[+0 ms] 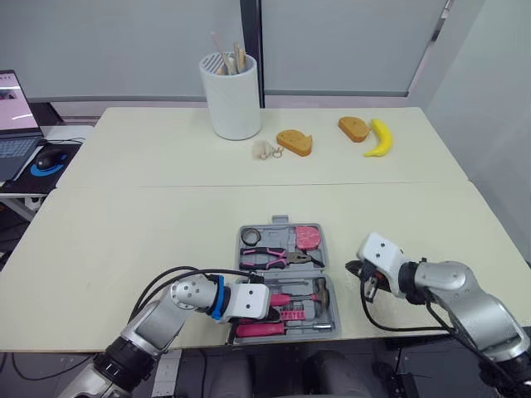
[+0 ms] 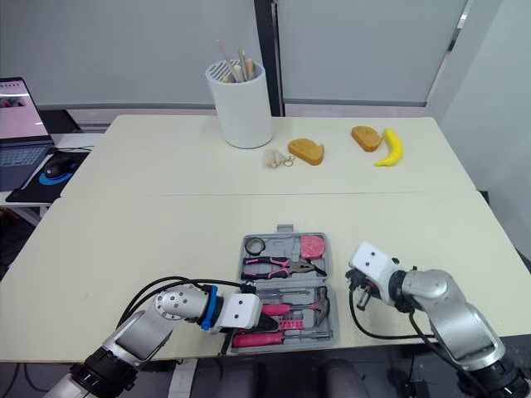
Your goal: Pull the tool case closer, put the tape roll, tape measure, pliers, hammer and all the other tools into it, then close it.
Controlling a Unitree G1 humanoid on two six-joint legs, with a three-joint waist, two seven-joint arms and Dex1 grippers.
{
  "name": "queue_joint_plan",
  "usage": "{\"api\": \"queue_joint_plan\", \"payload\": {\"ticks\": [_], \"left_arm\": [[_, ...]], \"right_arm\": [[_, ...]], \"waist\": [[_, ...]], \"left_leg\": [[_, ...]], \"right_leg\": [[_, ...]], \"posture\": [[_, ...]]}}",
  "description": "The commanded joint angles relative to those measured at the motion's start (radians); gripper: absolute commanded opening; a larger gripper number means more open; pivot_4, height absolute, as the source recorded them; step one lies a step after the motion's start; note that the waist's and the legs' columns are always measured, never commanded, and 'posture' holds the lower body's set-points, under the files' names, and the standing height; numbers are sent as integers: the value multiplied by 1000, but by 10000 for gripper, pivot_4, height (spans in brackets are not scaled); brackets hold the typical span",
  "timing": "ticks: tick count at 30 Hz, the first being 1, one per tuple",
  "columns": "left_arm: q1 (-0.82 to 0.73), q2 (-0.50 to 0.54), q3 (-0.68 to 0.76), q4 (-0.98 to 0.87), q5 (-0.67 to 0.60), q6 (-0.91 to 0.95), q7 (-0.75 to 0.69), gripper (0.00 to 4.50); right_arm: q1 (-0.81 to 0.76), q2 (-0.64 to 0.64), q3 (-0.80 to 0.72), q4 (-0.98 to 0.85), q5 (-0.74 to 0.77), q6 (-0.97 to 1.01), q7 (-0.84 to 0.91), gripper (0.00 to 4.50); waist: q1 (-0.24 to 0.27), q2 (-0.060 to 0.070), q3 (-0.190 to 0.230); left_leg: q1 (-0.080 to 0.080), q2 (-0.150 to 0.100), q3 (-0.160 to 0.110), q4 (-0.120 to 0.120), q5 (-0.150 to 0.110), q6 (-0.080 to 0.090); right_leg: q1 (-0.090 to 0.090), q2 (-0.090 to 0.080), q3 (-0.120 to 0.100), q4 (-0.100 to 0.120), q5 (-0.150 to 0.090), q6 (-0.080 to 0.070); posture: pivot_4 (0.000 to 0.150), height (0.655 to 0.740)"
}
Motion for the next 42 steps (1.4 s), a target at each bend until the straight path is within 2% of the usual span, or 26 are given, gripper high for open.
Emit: {"api": "queue_joint_plan", "payload": {"ticks": [1,5,8,14,23,29,42], "left_arm": [[1,14,-13,18,41,6,12,0],[-3,10,-23,18,48,12,12,0],[-9,6,-34,22,52,11,10,0],[-26,1,-49,56,62,-6,8,0],[-26,15,-71,88,77,-39,-7,0],[-24,29,-88,99,91,-44,-18,0],[-45,56,-119,71,116,-8,-83,0]], "right_arm": [[-139,36,-91,48,121,217,-4,11877],[-274,150,-141,172,142,369,-120,20423],[-347,231,-160,287,124,397,-206,27695],[-416,289,-177,473,121,359,-288,44755],[-497,406,-255,730,158,323,-342,44755],[-519,426,-249,857,167,262,-318,44755],[-463,428,-214,844,242,166,-142,44755]], "waist": [[0,0,0],[0,1,-1],[0,2,-1],[2,2,-1],[1,6,-3],[-1,9,-7],[-21,13,-10]], "left_leg": [[0,0,0,0,0,0],[0,0,-1,0,0,0],[0,0,-1,-1,0,0],[-1,-1,0,-1,0,0],[0,-1,1,-1,0,0],[0,-1,2,-1,0,0],[0,0,2,-3,0,1]], "right_leg": [[0,0,0,0,2,-3],[0,0,-1,0,2,-3],[0,0,0,0,2,-3],[-1,-2,0,0,2,-3],[-1,-2,0,0,2,-3],[0,-2,1,0,2,-3],[-1,0,1,0,2,-3]], "posture": [[1500,7400],[1500,7400],[1500,7400],[1500,7400],[1500,7400],[1500,7400],[1500,7400]]}}
